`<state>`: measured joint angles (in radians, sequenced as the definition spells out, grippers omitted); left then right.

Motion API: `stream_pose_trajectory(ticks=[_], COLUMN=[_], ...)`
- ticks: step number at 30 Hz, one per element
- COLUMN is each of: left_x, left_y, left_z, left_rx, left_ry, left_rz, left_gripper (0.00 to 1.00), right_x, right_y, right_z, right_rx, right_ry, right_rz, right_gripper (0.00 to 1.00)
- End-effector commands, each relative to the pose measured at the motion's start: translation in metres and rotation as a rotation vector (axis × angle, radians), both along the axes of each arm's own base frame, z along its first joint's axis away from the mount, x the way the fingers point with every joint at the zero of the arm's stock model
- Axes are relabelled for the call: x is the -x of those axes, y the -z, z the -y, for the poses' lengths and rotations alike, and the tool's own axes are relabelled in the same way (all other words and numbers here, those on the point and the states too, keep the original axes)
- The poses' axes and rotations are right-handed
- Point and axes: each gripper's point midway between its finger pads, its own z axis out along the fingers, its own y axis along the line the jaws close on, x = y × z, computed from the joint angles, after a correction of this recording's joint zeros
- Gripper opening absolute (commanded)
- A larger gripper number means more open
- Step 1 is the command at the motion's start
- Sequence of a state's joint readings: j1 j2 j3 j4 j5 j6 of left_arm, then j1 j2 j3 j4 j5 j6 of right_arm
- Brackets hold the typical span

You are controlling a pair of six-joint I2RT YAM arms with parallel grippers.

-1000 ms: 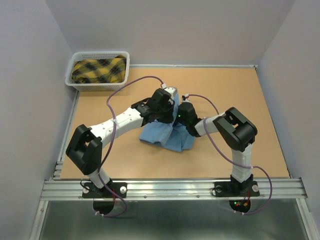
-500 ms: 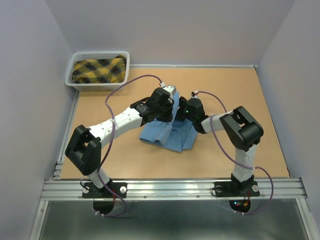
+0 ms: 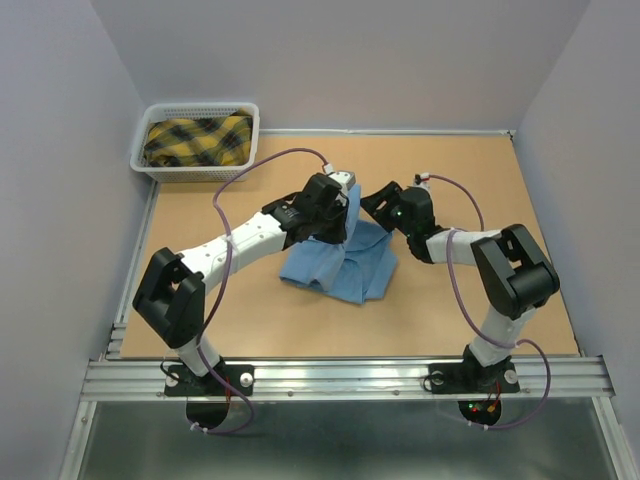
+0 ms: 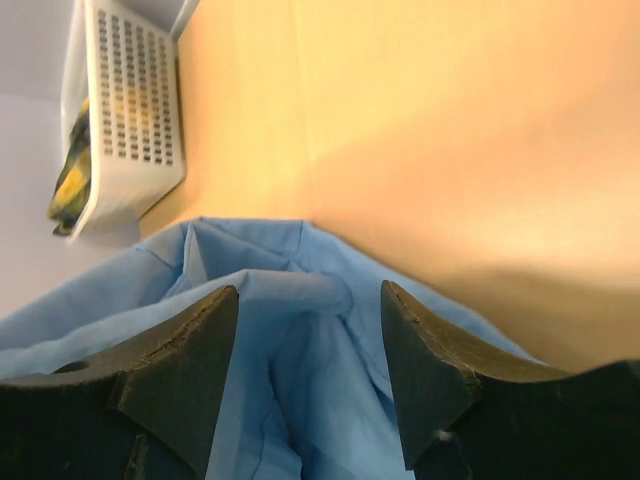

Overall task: Fold and stack the long sleeve shirts
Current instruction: Fold the shirt

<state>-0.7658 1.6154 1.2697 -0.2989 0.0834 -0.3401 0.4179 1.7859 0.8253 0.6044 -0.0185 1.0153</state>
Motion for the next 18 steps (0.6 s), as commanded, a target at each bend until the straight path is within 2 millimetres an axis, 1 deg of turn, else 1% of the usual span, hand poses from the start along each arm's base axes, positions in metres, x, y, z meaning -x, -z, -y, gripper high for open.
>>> stream_pose_trajectory(ticks=[1, 2, 3, 4, 5, 6, 8, 9, 10, 12, 14, 18], left_x=[-0.001, -0.001, 0.0, 0.002, 0.003, 0.007, 0.01, 0.011, 0.015, 0.016, 0.018, 0.015], left_y=[-0.009, -0.006, -0.004, -0.001, 0.001, 0.006, 0.012, 0.019, 0.021, 0.028, 0.03, 0.03], left_z=[0.015, 0.019, 0.022, 0.024, 0.026, 0.031, 0.036, 0.037, 0.04, 0.042, 0.047, 0.058], left_rx=[0.034, 0.032, 0.03, 0.022, 0.017, -0.002, -0.023, -0.047, -0.057, -0.073, -0.063, -0.045], left_ry=[0.054, 0.059, 0.066, 0.076, 0.083, 0.102, 0.116, 0.122, 0.136, 0.135, 0.131, 0.119], left_rz=[-0.005, -0.015, -0.021, -0.031, -0.038, -0.053, -0.069, -0.085, -0.091, -0.109, -0.121, -0.132], left_gripper=[0.0, 0.0, 0.0, 0.0, 0.0, 0.0, 0.0, 0.0, 0.0, 0.0, 0.0, 0.0], right_x=[0.004, 0.005, 0.005, 0.01, 0.013, 0.017, 0.024, 0.028, 0.034, 0.043, 0.052, 0.063], right_y=[0.0, -0.008, -0.008, -0.002, -0.007, -0.004, -0.004, -0.009, -0.006, -0.006, -0.003, 0.004], right_z=[0.033, 0.037, 0.044, 0.05, 0.055, 0.062, 0.068, 0.072, 0.076, 0.084, 0.095, 0.104], right_rx=[0.122, 0.134, 0.159, 0.189, 0.203, 0.226, 0.237, 0.239, 0.249, 0.261, 0.284, 0.294], right_ry=[0.098, 0.111, 0.141, 0.156, 0.168, 0.191, 0.204, 0.218, 0.224, 0.245, 0.277, 0.292], right_rz=[-0.032, -0.025, -0.034, -0.072, -0.067, -0.086, -0.102, -0.098, -0.115, -0.122, -0.138, -0.168], right_gripper=[0.65, 0.65, 0.65, 0.65, 0.65, 0.65, 0.65, 0.65, 0.65, 0.65, 0.65, 0.66])
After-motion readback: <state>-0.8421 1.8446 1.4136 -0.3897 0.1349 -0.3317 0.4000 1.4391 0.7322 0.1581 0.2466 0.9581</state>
